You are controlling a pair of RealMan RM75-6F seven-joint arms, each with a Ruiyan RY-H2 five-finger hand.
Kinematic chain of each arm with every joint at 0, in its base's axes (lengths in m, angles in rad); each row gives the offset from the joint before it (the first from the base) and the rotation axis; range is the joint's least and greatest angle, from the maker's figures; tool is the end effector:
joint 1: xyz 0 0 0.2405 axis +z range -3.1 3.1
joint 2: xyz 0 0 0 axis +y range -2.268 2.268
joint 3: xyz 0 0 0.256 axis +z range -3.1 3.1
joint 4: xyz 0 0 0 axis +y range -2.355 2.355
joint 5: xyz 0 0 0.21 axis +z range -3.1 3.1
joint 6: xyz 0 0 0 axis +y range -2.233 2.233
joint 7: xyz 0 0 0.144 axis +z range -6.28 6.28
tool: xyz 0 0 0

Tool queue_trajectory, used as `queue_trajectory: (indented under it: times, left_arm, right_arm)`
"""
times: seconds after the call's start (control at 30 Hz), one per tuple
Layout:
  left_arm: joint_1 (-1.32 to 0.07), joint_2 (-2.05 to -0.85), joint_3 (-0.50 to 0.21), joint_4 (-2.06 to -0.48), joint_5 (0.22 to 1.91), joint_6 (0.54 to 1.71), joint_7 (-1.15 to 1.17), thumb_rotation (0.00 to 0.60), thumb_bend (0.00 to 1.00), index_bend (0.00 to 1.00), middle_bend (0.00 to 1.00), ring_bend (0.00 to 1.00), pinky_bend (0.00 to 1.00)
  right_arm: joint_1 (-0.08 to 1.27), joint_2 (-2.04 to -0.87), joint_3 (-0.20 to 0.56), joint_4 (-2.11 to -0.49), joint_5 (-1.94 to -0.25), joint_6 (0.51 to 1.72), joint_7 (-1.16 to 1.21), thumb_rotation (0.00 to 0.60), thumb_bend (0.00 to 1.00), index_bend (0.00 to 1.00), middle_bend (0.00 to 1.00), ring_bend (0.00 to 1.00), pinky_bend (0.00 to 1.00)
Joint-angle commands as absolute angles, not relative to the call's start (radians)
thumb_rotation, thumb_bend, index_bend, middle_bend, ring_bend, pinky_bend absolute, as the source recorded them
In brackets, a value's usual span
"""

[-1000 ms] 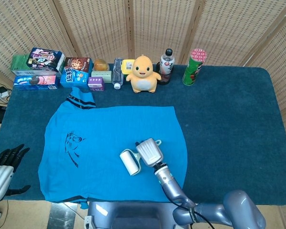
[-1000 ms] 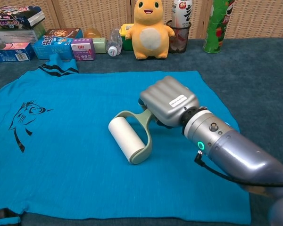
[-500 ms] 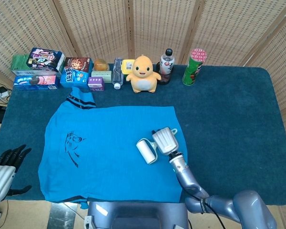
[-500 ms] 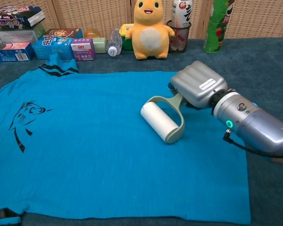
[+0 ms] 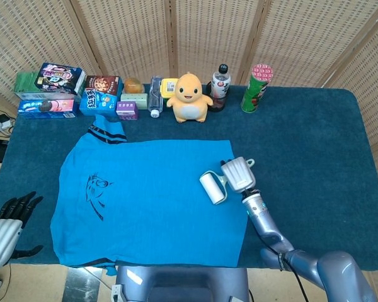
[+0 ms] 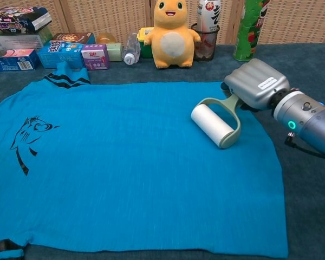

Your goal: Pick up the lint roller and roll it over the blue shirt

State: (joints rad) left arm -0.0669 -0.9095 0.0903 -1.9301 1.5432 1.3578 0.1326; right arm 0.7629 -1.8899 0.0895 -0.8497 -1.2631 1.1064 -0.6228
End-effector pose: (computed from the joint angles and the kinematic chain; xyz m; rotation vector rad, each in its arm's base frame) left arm -0.2758 0.1384 0.1600 -1.5662 -1.0745 -0.7216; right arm -0.1863 -0.3695 -0.0661 1.8286 -0.2783 0.6139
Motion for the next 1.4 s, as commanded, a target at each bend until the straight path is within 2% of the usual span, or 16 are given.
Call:
queue_trajectory:
  times: [0.03,0.17,0.33,0.53,0.73,0.87,1.13,1.23,1.27,1.33,1.37,1.4]
  left_arm:
    - [-0.066,-0.910,0.091,-1.930,1.543,1.359,0.134,0.600,0.09,0.00,0.00,0.00,0.01]
    - [-0.067,-0.911,0.092,-1.931,1.544,1.356,0.136,0.600,0.09,0.00,0.00,0.00,0.01]
    - [-0.067,-0.909,0.092,-1.931,1.543,1.357,0.133,0.600,0.09,0.00,0.00,0.00,0.01]
    - [-0.067,-0.906,0.093,-1.932,1.545,1.356,0.126,0.600,0.09,0.00,0.00,0.00,0.01]
    - [-0.067,-0.902,0.094,-1.932,1.547,1.357,0.117,0.600,0.09,0.00,0.00,0.00,0.01]
    - [-0.070,-0.902,0.093,-1.933,1.544,1.351,0.118,0.600,0.09,0.00,0.00,0.00,0.01]
    - [-0.073,-0.902,0.090,-1.935,1.535,1.347,0.122,0.600,0.09,0.00,0.00,0.00,0.01]
    - [-0.074,-0.902,0.093,-1.935,1.538,1.343,0.121,0.600,0.09,0.00,0.00,0.00,0.01]
    - [-0.074,-0.901,0.093,-1.935,1.540,1.342,0.119,0.600,0.09,0.00,0.00,0.00,0.01]
    - [-0.074,-0.899,0.094,-1.935,1.541,1.344,0.116,0.600,0.09,0.00,0.00,0.00,0.01]
    - [-0.073,-0.899,0.094,-1.934,1.541,1.346,0.113,0.600,0.09,0.00,0.00,0.00,0.01]
    - [-0.073,-0.898,0.094,-1.934,1.542,1.346,0.112,0.600,0.09,0.00,0.00,0.00,0.01]
  right_arm:
    - [0.760,-1.881,0.101,-0.794,-1.284,1.103,-0.581,0.600,1.00,0.50,0.67,0.77,1.00]
    - [0.756,-1.869,0.108,-0.765,-1.301,1.106,-0.540,0.600,1.00,0.50,0.67,0.77,1.00]
    - [0.751,-1.840,0.140,-0.821,-1.296,1.108,-0.489,0.600,1.00,0.50,0.67,0.77,1.00]
    - [0.759,-1.739,0.253,-0.953,-1.175,1.035,-0.485,0.600,1.00,0.50,0.67,0.77,1.00]
    - [0.748,-1.690,0.329,-0.917,-1.013,0.937,-0.491,0.600,1.00,0.50,0.67,0.77,1.00]
    - [0.732,-1.702,0.329,-0.848,-0.973,0.923,-0.487,0.600,1.00,0.50,0.67,0.77,1.00]
    - [0.691,-1.751,0.298,-0.799,-0.992,0.995,-0.482,0.600,1.00,0.50,0.67,0.77,1.00]
    - [0.677,-1.765,0.294,-0.811,-0.996,1.027,-0.489,0.600,0.99,0.44,0.63,0.73,0.97]
    - [0.671,-1.766,0.290,-0.821,-0.996,1.031,-0.499,0.600,0.91,0.36,0.57,0.67,0.90]
    - [0.660,-1.749,0.279,-0.862,-0.986,1.005,-0.515,0.600,0.55,0.18,0.39,0.46,0.71]
    - [0.652,-1.729,0.275,-0.904,-0.965,0.981,-0.541,0.600,0.28,0.08,0.25,0.31,0.57]
    - [0.647,-1.710,0.274,-0.943,-0.941,0.961,-0.570,0.600,0.10,0.02,0.13,0.17,0.44]
